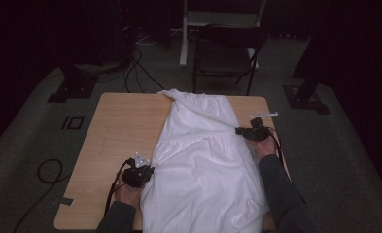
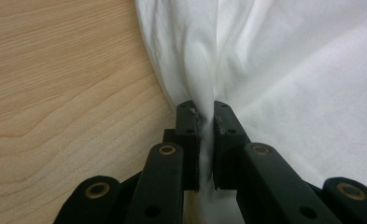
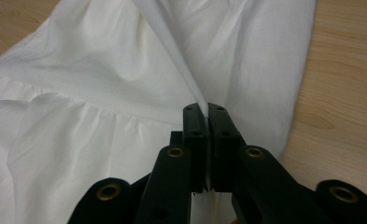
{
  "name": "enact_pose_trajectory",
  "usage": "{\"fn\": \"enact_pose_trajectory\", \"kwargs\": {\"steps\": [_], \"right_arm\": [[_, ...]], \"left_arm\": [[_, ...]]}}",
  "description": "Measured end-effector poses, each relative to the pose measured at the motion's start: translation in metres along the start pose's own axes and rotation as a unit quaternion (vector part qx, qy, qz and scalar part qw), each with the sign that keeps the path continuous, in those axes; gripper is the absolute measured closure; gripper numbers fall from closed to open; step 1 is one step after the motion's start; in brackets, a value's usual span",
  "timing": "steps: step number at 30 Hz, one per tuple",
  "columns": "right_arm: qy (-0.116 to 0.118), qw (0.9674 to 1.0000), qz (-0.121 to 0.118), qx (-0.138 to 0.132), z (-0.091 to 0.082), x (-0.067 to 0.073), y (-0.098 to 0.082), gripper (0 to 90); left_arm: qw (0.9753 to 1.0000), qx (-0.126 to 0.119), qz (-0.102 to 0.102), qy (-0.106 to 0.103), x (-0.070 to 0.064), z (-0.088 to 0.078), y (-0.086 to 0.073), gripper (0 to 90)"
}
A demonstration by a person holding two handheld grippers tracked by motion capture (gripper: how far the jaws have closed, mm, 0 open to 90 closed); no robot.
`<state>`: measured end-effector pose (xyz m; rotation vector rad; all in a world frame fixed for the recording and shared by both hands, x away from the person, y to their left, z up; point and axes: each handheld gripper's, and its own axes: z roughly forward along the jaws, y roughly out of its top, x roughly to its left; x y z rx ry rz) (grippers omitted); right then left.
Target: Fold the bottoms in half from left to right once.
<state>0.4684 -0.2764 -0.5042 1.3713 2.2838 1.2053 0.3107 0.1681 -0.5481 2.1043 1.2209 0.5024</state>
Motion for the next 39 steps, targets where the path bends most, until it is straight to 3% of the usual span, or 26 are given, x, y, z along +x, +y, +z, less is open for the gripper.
{"fn": "enact_pose_trajectory", "kwargs": {"steps": [5, 7, 10, 13, 19, 25, 33, 35, 36, 37, 38, 39], "right_arm": [[-0.023, 0.9994, 0.002, 0.025, 0.007, -0.013, -0.016, 88.1], [-0.020, 0.9994, 0.004, 0.028, 0.009, -0.016, -0.020, 88.4], [-0.033, 0.9977, -0.013, 0.058, 0.018, -0.016, -0.032, 89.0], [-0.031, 0.9980, -0.009, 0.054, 0.018, -0.015, -0.034, 89.0], [-0.021, 0.9986, -0.010, 0.047, 0.012, -0.003, -0.046, 88.9], [0.004, 0.9996, 0.010, 0.026, -0.003, 0.012, -0.072, 88.9], [0.005, 0.9995, -0.002, 0.031, -0.021, 0.028, -0.092, 88.8], [0.005, 0.9993, -0.001, 0.037, -0.023, 0.029, -0.093, 88.4], [0.011, 0.9991, 0.007, 0.040, -0.023, 0.028, -0.091, 85.2], [0.011, 0.9991, 0.007, 0.040, -0.023, 0.028, -0.091, 85.2], [0.013, 0.9990, 0.008, 0.042, -0.023, 0.027, -0.090, 80.7], [0.005, 0.9988, -0.002, 0.048, -0.022, 0.028, -0.086, 68.0]], "left_arm": [[1.0000, 0.002, 0.003, 0.005, 0.001, -0.002, -0.001, 83.0], [1.0000, 0.001, 0.002, 0.005, 0.001, -0.003, -0.003, 83.0], [1.0000, 0.002, 0.004, 0.005, 0.002, -0.003, -0.003, 83.0], [0.9999, 0.003, 0.008, 0.010, 0.002, -0.005, -0.005, 83.1], [0.9999, 0.004, 0.005, 0.009, 0.004, -0.016, -0.016, 83.1], [0.9999, 0.008, 0.009, 0.004, -0.008, -0.034, -0.035, 83.0], [0.9998, 0.007, 0.013, -0.012, -0.022, -0.050, -0.052, 82.7], [0.9998, 0.000, 0.009, -0.019, -0.019, -0.051, -0.053, 77.8], [0.9991, -0.020, -0.005, -0.036, -0.013, -0.056, -0.050, 69.7], [0.9991, -0.020, -0.005, -0.036, -0.013, -0.056, -0.050, 66.1], [0.9989, -0.031, -0.008, -0.035, -0.009, -0.060, -0.046, 66.1], [0.9986, -0.041, -0.008, -0.034, -0.006, -0.063, -0.042, 59.4]]}}
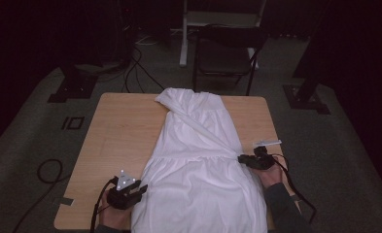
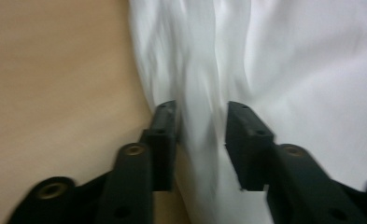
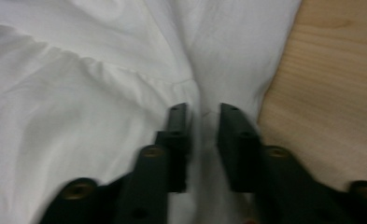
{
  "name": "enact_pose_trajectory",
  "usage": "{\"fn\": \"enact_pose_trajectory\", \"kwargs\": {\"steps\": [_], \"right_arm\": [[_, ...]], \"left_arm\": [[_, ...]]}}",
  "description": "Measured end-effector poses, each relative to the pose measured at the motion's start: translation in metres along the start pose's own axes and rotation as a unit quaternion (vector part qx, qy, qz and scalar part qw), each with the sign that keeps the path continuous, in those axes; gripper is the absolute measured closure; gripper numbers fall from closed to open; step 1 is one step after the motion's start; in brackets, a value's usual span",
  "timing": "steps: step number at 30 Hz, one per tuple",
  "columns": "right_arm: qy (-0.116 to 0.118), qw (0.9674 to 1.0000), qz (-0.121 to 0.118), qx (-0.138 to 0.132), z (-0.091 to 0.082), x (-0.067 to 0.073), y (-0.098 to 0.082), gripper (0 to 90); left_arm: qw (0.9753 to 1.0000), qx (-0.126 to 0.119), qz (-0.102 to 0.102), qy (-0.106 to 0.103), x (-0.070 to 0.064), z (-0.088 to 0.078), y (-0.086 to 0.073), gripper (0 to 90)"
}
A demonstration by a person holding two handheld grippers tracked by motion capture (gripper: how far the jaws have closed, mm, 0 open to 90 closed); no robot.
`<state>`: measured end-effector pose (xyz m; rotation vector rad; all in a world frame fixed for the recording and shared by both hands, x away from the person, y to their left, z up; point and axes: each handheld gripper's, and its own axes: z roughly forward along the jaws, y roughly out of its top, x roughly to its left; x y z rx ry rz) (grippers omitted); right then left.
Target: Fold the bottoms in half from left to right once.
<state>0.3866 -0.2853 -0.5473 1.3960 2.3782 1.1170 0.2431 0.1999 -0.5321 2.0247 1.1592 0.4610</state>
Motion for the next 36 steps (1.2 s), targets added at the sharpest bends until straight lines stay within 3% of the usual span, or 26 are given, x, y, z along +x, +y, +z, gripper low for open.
{"fn": "enact_pose_trajectory", "kwargs": {"steps": [1, 3, 6, 7, 8, 9, 13, 14, 15, 19, 20, 23, 26, 36], "right_arm": [[0.000, 1.0000, 0.000, 0.000, 0.000, 0.000, 0.000, 68.0], [-0.016, 0.9997, -0.018, -0.005, 0.000, 0.005, 0.009, 57.0], [-0.019, 0.9993, -0.028, -0.014, 0.000, 0.010, 0.019, 51.2], [-0.019, 0.9987, -0.043, -0.021, 0.003, 0.017, 0.033, 47.4], [-0.019, 0.9987, -0.043, -0.021, 0.003, 0.017, 0.033, 47.4], [-0.020, 0.9976, -0.063, -0.021, 0.011, 0.023, 0.048, 47.0], [-0.022, 0.9960, -0.086, -0.009, 0.027, 0.028, 0.062, 47.2], [-0.024, 0.9957, -0.090, 0.004, 0.038, 0.029, 0.067, 47.2], [-0.024, 0.9957, -0.090, 0.004, 0.038, 0.029, 0.067, 47.2], [-0.044, 0.9949, -0.083, 0.037, 0.054, 0.027, 0.063, 51.9], [-0.048, 0.9953, -0.079, 0.029, 0.054, 0.026, 0.056, 54.9], [-0.050, 0.9963, -0.067, 0.021, 0.050, 0.025, 0.051, 59.5], [-0.047, 0.9973, -0.055, 0.013, 0.039, 0.027, 0.037, 61.8], [-0.035, 0.9978, -0.056, 0.011, 0.014, 0.046, 0.002, 62.9]], "left_arm": [[1.0000, -0.006, 0.001, 0.002, 0.002, -0.002, 0.004, 59.4], [0.9996, -0.023, -0.002, 0.013, 0.009, -0.003, 0.018, 53.4], [0.9994, -0.032, 0.003, 0.015, 0.018, 0.007, 0.043, 49.1], [0.9994, -0.031, 0.004, 0.016, 0.020, 0.015, 0.051, 48.5], [0.9996, -0.027, 0.001, 0.011, 0.023, 0.025, 0.059, 48.5], [0.9997, -0.020, -0.004, 0.009, 0.026, 0.040, 0.068, 48.4], [0.9997, 0.009, -0.016, 0.016, 0.033, 0.086, 0.088, 49.1], [0.9996, 0.010, -0.020, 0.016, 0.033, 0.092, 0.090, 51.1], [0.9995, 0.016, -0.019, 0.021, 0.034, 0.099, 0.092, 51.1], [0.9982, 0.048, -0.015, 0.033, 0.035, 0.116, 0.089, 65.7], [0.9986, 0.042, -0.013, 0.031, 0.035, 0.117, 0.086, 73.9], [0.9989, 0.034, -0.014, 0.029, 0.033, 0.112, 0.080, 81.0], [0.9991, 0.031, -0.012, 0.027, 0.029, 0.106, 0.073, 82.9], [0.9995, 0.030, 0.003, 0.006, 0.007, 0.075, 0.041, 82.8]]}}
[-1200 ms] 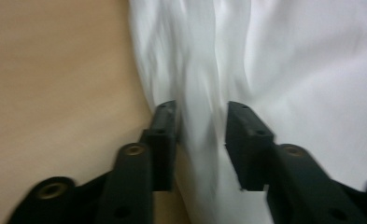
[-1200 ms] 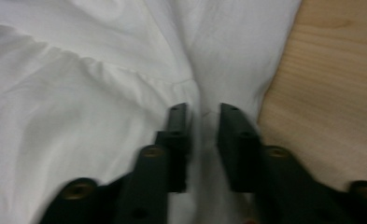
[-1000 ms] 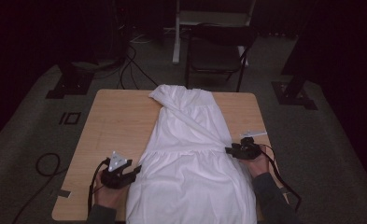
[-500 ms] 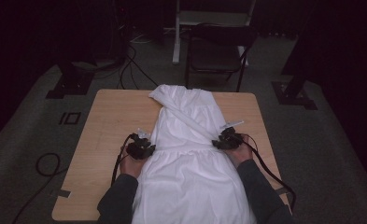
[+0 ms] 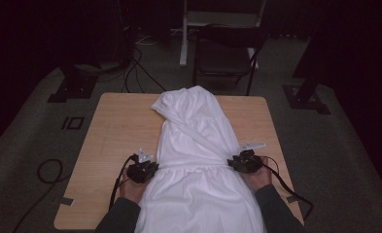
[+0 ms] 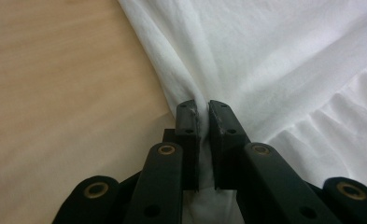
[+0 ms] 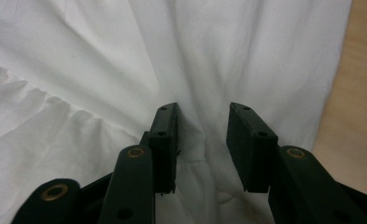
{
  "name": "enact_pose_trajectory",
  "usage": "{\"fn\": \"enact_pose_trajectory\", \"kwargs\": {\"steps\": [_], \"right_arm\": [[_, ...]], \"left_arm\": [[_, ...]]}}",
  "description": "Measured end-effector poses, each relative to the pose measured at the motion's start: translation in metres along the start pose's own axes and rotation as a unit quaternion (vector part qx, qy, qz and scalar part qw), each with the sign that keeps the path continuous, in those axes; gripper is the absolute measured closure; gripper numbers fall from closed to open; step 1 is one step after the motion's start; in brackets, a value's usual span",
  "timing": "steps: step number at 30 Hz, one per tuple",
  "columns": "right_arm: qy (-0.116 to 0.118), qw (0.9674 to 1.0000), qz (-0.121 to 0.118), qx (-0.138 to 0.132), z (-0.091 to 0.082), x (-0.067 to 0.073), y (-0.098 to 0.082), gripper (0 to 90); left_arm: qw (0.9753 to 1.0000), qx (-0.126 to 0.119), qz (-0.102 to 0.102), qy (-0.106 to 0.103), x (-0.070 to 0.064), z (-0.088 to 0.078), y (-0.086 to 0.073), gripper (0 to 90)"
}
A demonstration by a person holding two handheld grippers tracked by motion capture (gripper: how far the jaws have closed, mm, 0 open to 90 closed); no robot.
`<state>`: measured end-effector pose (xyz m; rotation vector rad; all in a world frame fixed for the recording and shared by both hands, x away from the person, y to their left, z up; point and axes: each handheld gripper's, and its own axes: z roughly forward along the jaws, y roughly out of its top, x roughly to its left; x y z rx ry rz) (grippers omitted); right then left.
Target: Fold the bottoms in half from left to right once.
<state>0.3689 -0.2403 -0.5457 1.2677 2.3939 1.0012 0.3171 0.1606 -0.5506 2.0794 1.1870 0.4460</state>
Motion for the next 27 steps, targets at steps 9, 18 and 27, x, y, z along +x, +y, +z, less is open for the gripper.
{"fn": "enact_pose_trajectory", "kwargs": {"steps": [9, 18, 27], "right_arm": [[0.030, 0.9988, -0.036, 0.011, 0.004, 0.011, 0.030, 46.2], [0.053, 0.9922, -0.112, 0.004, 0.049, 0.041, 0.105, 45.8], [0.035, 0.9911, -0.127, 0.018, 0.069, 0.049, 0.126, 88.9]], "left_arm": [[0.9999, -0.011, 0.008, 0.007, -0.003, -0.004, -0.006, 77.0], [0.9996, -0.017, 0.002, 0.021, -0.001, -0.001, -0.006, 61.1], [0.9995, -0.025, -0.005, 0.022, 0.000, -0.002, -0.008, 48.7]]}}
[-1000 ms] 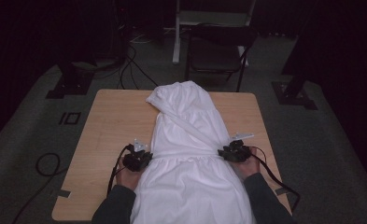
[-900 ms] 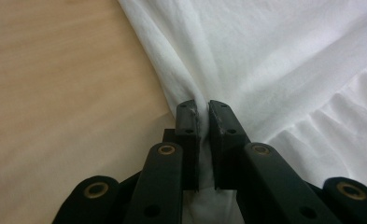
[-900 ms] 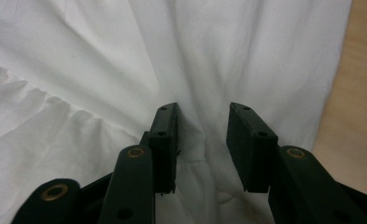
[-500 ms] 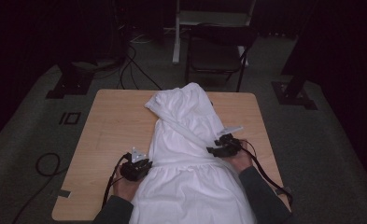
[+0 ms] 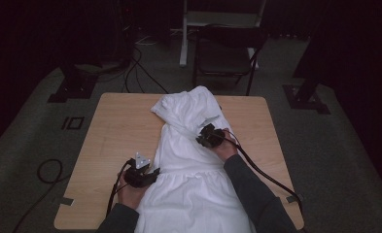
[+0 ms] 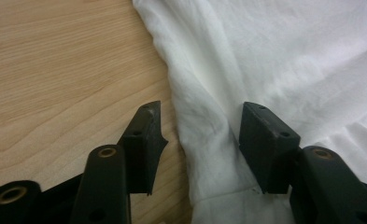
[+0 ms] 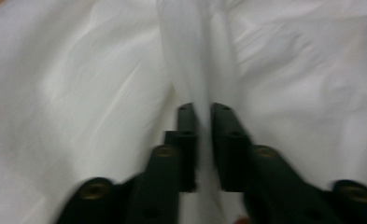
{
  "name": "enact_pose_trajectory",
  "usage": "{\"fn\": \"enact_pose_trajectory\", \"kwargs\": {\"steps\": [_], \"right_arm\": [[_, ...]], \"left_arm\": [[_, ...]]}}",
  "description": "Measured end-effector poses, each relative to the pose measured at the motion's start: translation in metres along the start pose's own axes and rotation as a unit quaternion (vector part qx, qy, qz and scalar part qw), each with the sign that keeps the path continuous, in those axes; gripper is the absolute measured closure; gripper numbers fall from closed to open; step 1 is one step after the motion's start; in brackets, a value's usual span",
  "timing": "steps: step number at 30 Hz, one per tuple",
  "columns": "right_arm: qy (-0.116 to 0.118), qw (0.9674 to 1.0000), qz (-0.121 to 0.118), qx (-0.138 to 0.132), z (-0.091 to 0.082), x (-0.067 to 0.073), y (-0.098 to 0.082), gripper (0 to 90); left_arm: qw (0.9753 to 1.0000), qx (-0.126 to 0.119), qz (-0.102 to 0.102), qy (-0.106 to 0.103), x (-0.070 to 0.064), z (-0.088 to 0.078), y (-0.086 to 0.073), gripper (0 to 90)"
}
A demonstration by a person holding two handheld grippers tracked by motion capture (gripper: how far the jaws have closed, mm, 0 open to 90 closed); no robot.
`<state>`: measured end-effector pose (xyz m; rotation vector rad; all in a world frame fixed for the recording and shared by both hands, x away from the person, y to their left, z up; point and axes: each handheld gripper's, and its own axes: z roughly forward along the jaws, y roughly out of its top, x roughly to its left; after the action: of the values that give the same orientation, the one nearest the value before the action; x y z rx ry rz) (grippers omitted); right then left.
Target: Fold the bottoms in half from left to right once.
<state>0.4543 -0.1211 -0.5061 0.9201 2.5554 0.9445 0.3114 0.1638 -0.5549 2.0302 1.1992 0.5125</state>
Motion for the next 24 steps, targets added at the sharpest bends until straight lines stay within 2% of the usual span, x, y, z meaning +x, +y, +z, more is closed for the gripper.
{"fn": "enact_pose_trajectory", "kwargs": {"steps": [1, 2, 4, 6, 8, 12, 14, 16, 17, 20, 24], "right_arm": [[0.002, 0.9997, 0.013, -0.019, -0.009, -0.005, 0.000, 88.9], [0.005, 0.9978, 0.030, -0.059, -0.031, -0.019, 0.001, 89.4], [-0.006, 0.9955, 0.046, -0.082, -0.048, -0.032, 0.001, 89.5], [-0.002, 0.9909, 0.074, -0.113, -0.063, -0.047, -0.002, 89.5], [-0.009, 0.9873, 0.095, -0.127, -0.071, -0.059, -0.008, 89.3], [-0.030, 0.9851, 0.130, -0.109, -0.066, -0.083, -0.029, 89.1], [-0.040, 0.9867, 0.136, -0.080, -0.053, -0.089, -0.040, 88.9], [-0.050, 0.9876, 0.140, -0.052, -0.039, -0.092, -0.050, 88.8], [-0.050, 0.9876, 0.140, -0.052, -0.039, -0.092, -0.050, 88.8], [-0.049, 0.9874, 0.149, -0.023, -0.020, -0.094, -0.062, 87.2], [-0.060, 0.9886, 0.138, 0.004, -0.009, -0.093, -0.064, 79.6]], "left_arm": [[1.0000, 0.000, 0.000, 0.000, 0.000, 0.000, 0.000, 48.7], [1.0000, -0.001, -0.001, -0.005, -0.002, -0.001, -0.002, 48.5], [1.0000, -0.002, 0.000, -0.007, -0.003, -0.001, -0.002, 48.3], [0.9999, -0.002, 0.001, -0.010, -0.004, -0.001, -0.002, 48.1], [0.9999, -0.001, 0.000, -0.013, -0.005, 0.000, -0.003, 48.1], [0.9999, -0.003, 0.004, -0.016, -0.007, 0.001, -0.003, 48.0], [0.9999, -0.002, 0.003, -0.016, -0.008, 0.001, -0.002, 48.0], [0.9998, -0.001, 0.003, -0.018, -0.008, 0.002, -0.002, 48.0], [0.9998, -0.001, 0.003, -0.018, -0.008, 0.002, -0.002, 48.0], [0.9997, 0.005, 0.004, -0.024, -0.005, 0.002, 0.001, 48.1], [0.9997, 0.004, 0.015, -0.017, -0.001, 0.003, 0.015, 48.0]]}}
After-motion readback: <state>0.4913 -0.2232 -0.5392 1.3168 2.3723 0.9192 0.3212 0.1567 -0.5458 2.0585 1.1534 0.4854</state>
